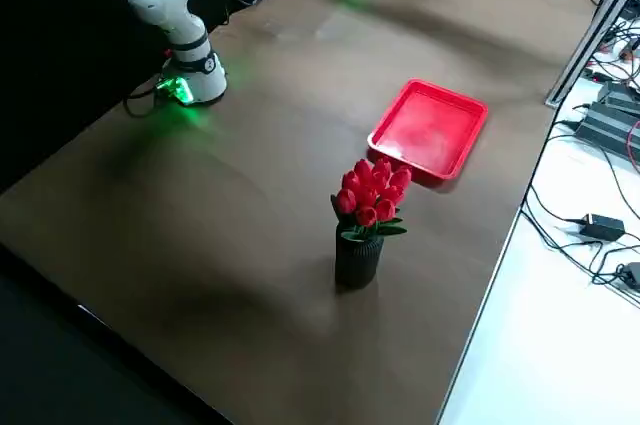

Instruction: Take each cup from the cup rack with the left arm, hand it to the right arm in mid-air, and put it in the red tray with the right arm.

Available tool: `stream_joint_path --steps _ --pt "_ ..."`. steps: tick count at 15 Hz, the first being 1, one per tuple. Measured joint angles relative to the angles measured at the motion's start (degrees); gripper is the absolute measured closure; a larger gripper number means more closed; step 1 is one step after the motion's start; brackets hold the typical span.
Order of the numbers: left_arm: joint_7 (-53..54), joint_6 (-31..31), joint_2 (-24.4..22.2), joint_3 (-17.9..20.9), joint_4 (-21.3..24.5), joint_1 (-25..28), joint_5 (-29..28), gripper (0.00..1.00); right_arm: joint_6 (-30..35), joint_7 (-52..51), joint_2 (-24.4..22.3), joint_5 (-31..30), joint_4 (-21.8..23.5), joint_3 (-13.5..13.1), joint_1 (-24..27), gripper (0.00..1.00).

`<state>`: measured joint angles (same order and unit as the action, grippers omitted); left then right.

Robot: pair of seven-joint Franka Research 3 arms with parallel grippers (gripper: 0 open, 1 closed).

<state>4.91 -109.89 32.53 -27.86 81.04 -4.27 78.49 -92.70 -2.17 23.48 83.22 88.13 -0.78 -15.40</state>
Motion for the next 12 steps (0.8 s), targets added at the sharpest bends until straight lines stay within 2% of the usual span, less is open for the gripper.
stream_joint_path --steps 3,6,8,12 --pt "-4.72 -0.32 -0.38 0.57 -0.13 2.88 -12.29 0.16 -4.54 -0.07 1.28 -11.83 0.04 -0.26 2.39 0.89" --pt "-9.26 -0.32 -0.29 1.24 0.12 4.06 -27.65 0.14 -9.42 -0.21 1.71 -23.92 0.01 -0.34 4.15 0.89" --pt "-11.58 -0.34 -0.27 1.40 0.21 5.40 -36.77 0.04 -13.04 -0.27 3.05 -31.14 -0.04 -0.31 4.30 0.89" --pt "-13.31 -0.07 -0.63 1.38 0.16 9.72 -52.31 0.00 -22.67 -0.44 8.16 -42.78 -0.70 -0.14 4.26 0.89"
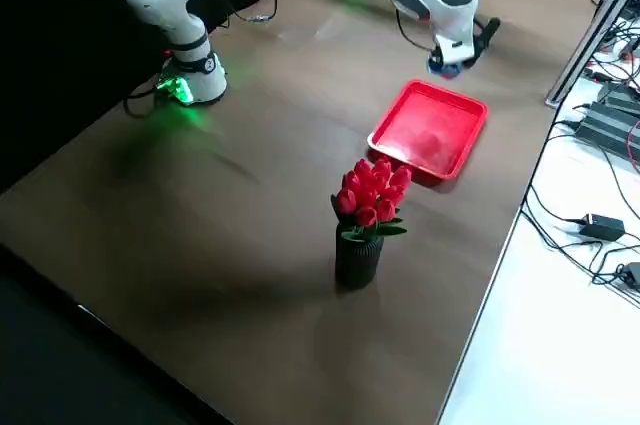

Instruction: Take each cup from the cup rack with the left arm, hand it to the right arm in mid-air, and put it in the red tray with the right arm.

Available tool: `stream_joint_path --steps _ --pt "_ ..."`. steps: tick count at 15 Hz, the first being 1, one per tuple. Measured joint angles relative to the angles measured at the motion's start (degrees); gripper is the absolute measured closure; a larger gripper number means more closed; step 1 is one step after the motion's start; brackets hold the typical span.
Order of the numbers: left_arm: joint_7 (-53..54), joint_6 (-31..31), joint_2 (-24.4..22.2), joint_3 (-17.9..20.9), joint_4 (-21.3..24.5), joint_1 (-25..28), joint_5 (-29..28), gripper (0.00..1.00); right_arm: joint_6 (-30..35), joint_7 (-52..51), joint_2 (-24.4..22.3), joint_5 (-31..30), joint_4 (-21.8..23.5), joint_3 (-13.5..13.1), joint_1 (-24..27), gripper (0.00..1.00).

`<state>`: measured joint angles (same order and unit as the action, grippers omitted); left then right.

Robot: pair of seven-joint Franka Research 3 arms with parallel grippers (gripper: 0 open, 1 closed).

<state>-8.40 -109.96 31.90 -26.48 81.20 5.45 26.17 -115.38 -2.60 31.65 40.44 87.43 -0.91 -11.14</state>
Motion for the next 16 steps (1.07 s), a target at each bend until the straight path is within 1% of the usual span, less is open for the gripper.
stream_joint_path --steps 2,3,7,8,9,11,12,13,16 --pt "-0.06 0.60 -0.90 -0.04 -0.12 1.94 -6.65 0.01 -4.02 0.02 2.08 -5.56 -0.64 -0.15 0.25 0.89" --pt "-0.06 1.40 -1.62 -0.04 -0.15 2.88 -10.27 0.01 -4.84 0.03 2.86 -7.79 -0.86 -0.25 0.71 0.89" --pt "1.30 3.57 -4.05 -0.05 -0.16 6.54 -26.85 0.01 -5.23 0.01 5.42 -14.24 -1.64 -0.47 3.59 0.89" --pt "3.10 3.65 -4.29 -0.02 -0.15 7.46 -29.80 0.01 -5.23 0.06 5.88 -15.07 -1.81 -0.50 3.99 0.89" --pt "5.79 3.70 -4.39 0.03 -0.14 8.55 -31.45 0.01 -5.18 0.38 6.34 -15.90 -1.94 -0.67 4.18 0.89" --pt "13.58 3.79 -4.40 0.17 -0.06 11.75 -32.29 0.01 -4.98 3.19 7.15 -18.61 -2.07 -1.03 4.19 0.89" --pt "20.80 3.85 -4.38 0.30 0.08 15.29 -32.41 0.01 -4.69 7.82 7.59 -23.04 -2.30 -1.01 3.93 0.89" --pt "24.27 3.87 -4.32 0.37 0.15 16.69 -32.91 0.01 -4.58 10.09 7.67 -25.26 -2.35 -0.98 3.70 0.89" --pt "32.69 3.90 -3.48 0.41 0.31 18.91 -38.67 0.01 -3.67 12.52 7.84 -27.82 -2.39 -0.96 2.92 0.90"
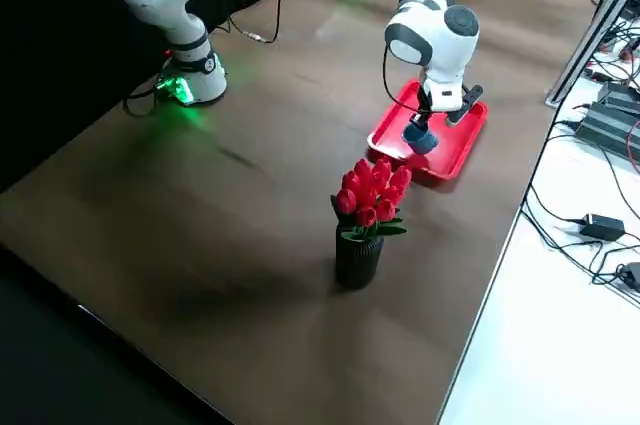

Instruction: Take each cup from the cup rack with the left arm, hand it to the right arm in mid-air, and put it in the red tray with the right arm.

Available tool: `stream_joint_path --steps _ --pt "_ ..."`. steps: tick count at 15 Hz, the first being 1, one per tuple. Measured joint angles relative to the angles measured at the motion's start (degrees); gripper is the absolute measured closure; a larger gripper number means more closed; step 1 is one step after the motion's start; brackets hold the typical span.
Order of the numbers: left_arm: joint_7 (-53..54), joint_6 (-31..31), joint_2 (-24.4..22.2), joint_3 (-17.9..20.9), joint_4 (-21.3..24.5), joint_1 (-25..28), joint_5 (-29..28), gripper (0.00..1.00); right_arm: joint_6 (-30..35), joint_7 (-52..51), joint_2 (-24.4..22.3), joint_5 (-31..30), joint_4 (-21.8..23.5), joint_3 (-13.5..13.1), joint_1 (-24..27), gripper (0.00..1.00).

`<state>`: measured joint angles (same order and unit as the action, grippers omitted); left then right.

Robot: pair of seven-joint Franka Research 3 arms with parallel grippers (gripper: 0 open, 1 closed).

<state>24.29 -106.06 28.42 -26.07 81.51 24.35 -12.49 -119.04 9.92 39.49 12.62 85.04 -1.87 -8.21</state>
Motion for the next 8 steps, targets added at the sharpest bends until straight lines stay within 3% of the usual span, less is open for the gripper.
stream_joint_path --steps 4,8 --pt "9.43 -0.62 2.95 0.00 0.03 0.33 -8.79 0.01 2.64 0.51 0.84 -1.58 -0.01 0.00 -1.01 0.90" --pt "17.06 -4.74 5.98 0.38 0.00 0.31 -11.72 0.01 4.63 0.70 1.17 -4.05 -0.07 0.00 -1.61 0.90"
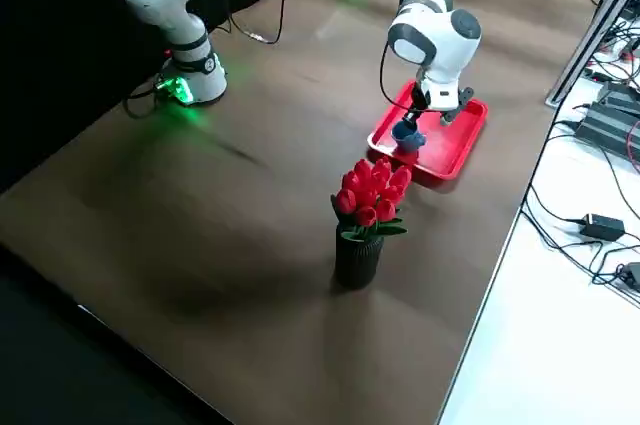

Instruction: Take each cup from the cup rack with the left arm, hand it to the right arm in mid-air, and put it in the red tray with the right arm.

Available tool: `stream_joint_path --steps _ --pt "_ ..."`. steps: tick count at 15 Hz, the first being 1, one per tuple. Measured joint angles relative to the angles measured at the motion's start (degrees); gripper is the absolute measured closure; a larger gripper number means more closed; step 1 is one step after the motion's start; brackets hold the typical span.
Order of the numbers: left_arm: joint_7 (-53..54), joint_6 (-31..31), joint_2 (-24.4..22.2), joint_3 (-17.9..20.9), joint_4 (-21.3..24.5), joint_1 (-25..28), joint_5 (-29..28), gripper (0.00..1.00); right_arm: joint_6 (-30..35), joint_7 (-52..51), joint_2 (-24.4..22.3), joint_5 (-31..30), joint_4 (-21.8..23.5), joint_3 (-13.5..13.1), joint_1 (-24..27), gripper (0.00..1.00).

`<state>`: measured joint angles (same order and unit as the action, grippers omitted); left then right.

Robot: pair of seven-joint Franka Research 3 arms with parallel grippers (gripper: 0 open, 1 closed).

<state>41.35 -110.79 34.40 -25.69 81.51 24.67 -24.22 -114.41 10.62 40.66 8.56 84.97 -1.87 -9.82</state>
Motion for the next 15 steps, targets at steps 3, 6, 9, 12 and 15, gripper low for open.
stream_joint_path --steps 3,6,9,12,15 --pt "6.09 -5.04 0.97 1.39 -0.10 0.02 -3.40 0.01 0.17 0.02 0.20 -0.66 -0.10 -0.02 -0.06 0.85" --pt "8.26 -6.63 1.02 1.49 -0.17 -0.27 -7.53 0.01 0.16 0.05 0.68 -0.72 -0.80 -0.03 -0.06 0.58" --pt "8.53 -6.66 1.59 1.49 -0.14 -0.80 -9.04 0.01 0.16 0.08 0.92 -0.74 -1.27 -0.10 -0.05 0.45" --pt "11.21 -6.72 3.61 1.62 -0.14 -0.55 -9.29 0.01 0.18 0.15 0.99 -0.74 -1.94 -0.13 -0.05 0.14" --pt "11.60 -7.01 4.61 1.83 -0.14 -0.38 -9.34 0.01 0.96 0.15 0.96 -0.74 -4.06 -0.11 -0.08 0.00"
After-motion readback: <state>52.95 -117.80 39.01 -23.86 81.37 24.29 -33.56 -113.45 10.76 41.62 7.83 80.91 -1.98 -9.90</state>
